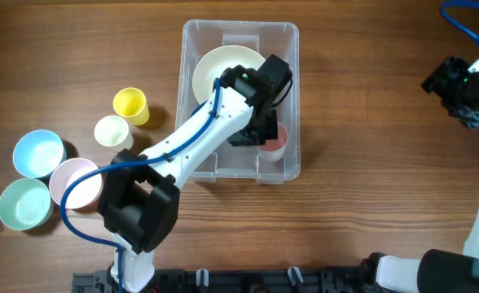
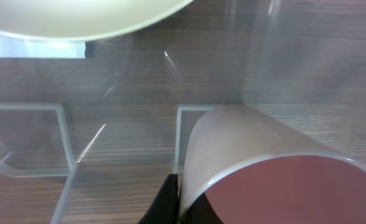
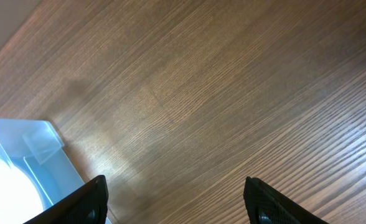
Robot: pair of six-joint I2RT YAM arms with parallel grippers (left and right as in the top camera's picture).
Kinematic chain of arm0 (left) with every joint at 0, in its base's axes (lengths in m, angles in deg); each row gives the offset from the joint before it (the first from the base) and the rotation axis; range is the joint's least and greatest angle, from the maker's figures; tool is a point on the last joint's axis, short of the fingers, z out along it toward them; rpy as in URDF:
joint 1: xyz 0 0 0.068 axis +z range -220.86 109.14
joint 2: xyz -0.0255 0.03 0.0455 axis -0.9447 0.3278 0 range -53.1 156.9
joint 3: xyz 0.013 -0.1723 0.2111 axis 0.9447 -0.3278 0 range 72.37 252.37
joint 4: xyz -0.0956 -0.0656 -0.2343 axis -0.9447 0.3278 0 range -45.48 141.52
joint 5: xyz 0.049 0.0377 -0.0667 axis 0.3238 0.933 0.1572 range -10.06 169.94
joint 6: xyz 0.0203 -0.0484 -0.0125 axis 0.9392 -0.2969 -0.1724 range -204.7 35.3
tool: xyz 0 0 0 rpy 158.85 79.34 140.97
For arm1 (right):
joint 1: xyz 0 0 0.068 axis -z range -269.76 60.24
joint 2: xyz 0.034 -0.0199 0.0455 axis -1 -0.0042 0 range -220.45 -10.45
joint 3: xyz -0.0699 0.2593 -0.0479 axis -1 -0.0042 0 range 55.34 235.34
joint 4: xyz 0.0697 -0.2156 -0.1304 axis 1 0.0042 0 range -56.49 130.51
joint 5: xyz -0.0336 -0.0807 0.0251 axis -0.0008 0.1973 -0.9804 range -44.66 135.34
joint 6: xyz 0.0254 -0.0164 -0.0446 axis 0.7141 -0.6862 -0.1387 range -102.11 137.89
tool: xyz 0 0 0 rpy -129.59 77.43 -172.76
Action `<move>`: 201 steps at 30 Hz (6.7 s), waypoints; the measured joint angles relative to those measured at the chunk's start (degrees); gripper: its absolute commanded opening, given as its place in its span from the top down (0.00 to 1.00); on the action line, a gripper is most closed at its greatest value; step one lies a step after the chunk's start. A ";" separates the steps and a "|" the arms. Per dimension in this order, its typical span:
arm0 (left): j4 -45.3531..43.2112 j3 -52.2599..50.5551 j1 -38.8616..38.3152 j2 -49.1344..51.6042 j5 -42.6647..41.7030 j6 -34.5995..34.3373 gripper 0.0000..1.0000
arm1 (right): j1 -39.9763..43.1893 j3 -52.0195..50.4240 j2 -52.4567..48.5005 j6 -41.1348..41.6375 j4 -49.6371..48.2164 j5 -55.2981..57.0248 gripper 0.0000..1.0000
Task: Pack container
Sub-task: 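Grasp the pink cup with the left gripper and place it in the bin, then return the left gripper to the light green cup and grasp it, then carry the light green cup into the bin and set it on the pink cup, then move the left gripper to the yellow cup, grasp and lift it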
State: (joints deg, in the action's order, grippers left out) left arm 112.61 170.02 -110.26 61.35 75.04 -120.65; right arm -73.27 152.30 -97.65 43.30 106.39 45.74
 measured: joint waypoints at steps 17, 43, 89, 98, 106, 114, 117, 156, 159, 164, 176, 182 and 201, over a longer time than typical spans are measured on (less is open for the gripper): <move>-5.01 -6.32 -2.14 0.11 -0.20 -0.20 0.96 | 0.00 0.00 0.00 -0.17 0.22 -0.17 0.29; 2.58 1.66 1.66 -2.10 8.07 4.35 0.37 | 0.00 0.00 0.07 -0.20 0.46 -0.42 0.29; -17.86 -32.83 50.40 -18.34 7.76 9.99 0.72 | 0.00 0.00 0.11 -1.05 1.07 -0.39 0.29; -16.59 -32.83 50.40 -18.27 7.54 9.99 0.96 | 0.00 0.00 0.11 -1.05 1.27 -0.39 0.29; -12.70 -32.54 50.10 -18.95 5.62 9.94 0.96 | 0.00 0.00 0.11 -1.27 1.29 -0.42 0.29; -4.74 -27.80 36.52 -36.13 3.23 8.63 0.97 | 0.00 0.00 0.11 -1.27 1.29 -0.39 0.29; -3.67 -20.74 28.35 -40.57 2.78 6.62 0.96 | 0.00 0.00 0.11 -1.27 1.27 -0.39 0.29; -4.20 -14.38 -1.22 -15.89 -5.03 -0.37 0.60 | 0.00 0.00 0.11 -1.29 1.49 -0.39 0.29; -4.35 -14.38 -1.22 -15.89 -5.05 -0.55 0.57 | 0.00 0.00 0.11 -1.29 1.49 -0.39 0.29; -7.50 -14.25 -1.18 -15.89 -4.83 -0.55 0.62 | 0.00 0.00 0.11 -1.31 1.51 -0.39 0.29; -2.12 -8.63 15.96 -25.22 8.76 1.31 0.41 | 0.00 0.00 0.11 -1.68 1.66 -0.39 0.29; -3.02 -7.93 33.97 -24.68 11.47 4.48 0.39 | 0.00 0.00 0.11 -1.68 1.66 -0.39 0.29; -7.52 -7.91 46.64 3.30 3.82 9.75 0.96 | 0.00 0.00 0.11 -1.70 1.68 -0.39 0.29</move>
State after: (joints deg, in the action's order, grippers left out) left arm 105.09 162.10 -63.62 64.65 78.86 -110.90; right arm -73.27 152.30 -97.54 41.60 108.07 45.35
